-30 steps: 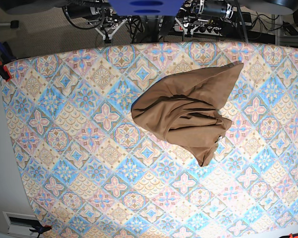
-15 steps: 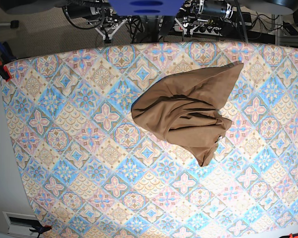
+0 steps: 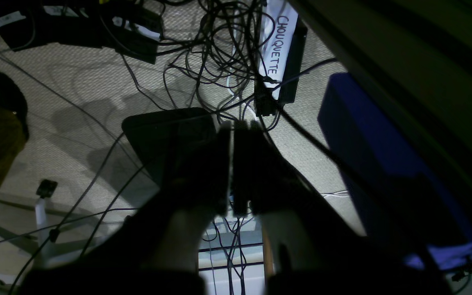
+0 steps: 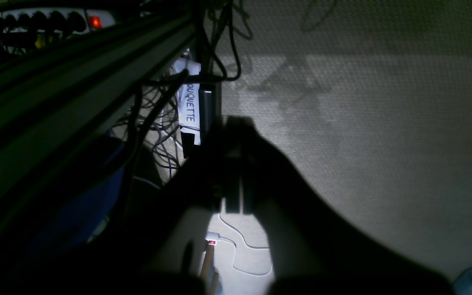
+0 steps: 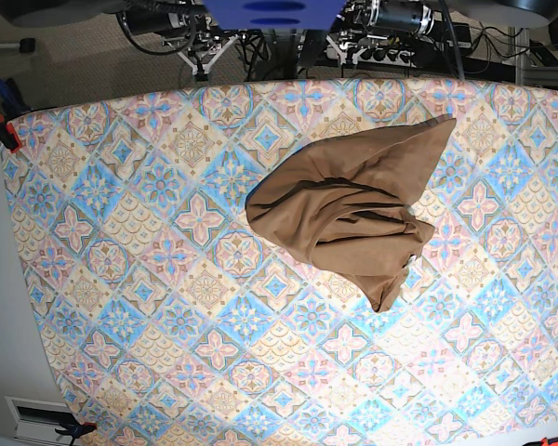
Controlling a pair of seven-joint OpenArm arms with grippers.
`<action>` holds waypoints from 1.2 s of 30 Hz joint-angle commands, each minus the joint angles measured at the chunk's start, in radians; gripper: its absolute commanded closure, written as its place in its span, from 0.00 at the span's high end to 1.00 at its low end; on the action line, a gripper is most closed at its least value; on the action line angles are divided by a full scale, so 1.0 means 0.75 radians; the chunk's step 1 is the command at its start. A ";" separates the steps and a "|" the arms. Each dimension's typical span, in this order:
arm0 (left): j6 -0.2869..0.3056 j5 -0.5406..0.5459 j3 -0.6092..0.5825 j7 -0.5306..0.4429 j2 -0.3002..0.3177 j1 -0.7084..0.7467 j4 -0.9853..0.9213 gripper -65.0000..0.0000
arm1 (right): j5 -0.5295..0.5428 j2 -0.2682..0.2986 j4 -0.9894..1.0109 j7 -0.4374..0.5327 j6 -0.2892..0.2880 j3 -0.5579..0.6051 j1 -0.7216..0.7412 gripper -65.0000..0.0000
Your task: Layout the t-shirt on the table in an organized manner, then fold the t-shirt properly
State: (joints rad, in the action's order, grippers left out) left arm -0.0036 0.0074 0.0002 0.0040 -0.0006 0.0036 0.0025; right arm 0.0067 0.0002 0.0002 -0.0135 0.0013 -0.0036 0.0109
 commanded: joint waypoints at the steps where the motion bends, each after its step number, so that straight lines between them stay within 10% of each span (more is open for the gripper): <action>1: 0.002 -0.003 -0.003 0.008 0.006 0.004 -0.003 0.00 | -0.004 0.003 0.000 0.007 0.005 -0.002 -0.001 0.00; 21: 0.002 0.010 0.007 -0.033 0.131 0.070 0.000 0.00 | 0.000 0.175 -0.012 0.029 0.007 -0.180 -0.097 0.00; 36: 0.002 0.010 0.007 -1.046 0.172 0.414 -0.003 0.00 | 0.000 0.175 0.000 0.786 0.009 -0.338 -0.398 0.00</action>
State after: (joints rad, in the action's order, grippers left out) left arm -0.0032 0.0154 0.0032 -0.7738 0.1272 0.2996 0.0010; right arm -0.0025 0.1219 -0.0040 0.5655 0.0067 -0.2558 -0.2714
